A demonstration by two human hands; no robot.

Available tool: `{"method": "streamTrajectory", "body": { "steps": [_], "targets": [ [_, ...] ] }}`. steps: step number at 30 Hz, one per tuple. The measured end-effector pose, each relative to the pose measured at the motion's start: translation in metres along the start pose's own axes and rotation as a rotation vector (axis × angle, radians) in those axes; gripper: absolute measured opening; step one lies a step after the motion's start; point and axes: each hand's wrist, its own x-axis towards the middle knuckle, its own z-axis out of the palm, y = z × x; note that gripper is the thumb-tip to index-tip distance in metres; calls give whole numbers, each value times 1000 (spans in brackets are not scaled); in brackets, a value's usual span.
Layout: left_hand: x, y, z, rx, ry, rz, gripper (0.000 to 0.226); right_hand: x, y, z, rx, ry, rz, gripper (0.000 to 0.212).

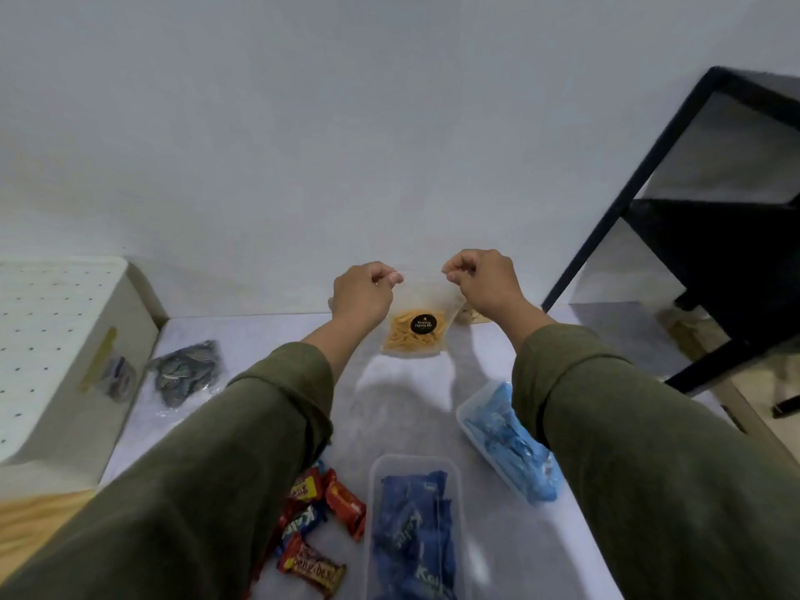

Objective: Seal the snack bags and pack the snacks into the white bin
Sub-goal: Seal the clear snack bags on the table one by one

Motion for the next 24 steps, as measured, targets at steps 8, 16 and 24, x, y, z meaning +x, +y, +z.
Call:
{"method": "streamTrajectory", "body": {
  "steps": [8,16,24],
  "targets": [
    [32,-24,33,-26,85,-139,18,50,30,32,-24,-64,-66,16],
    [67,-17,47,-87,240,-174,18,89,45,44,-103,35,-106,15],
    [78,-17,57,-148,357,-246,15,92,51,48,-230,145,-222,9]
  ]
}}
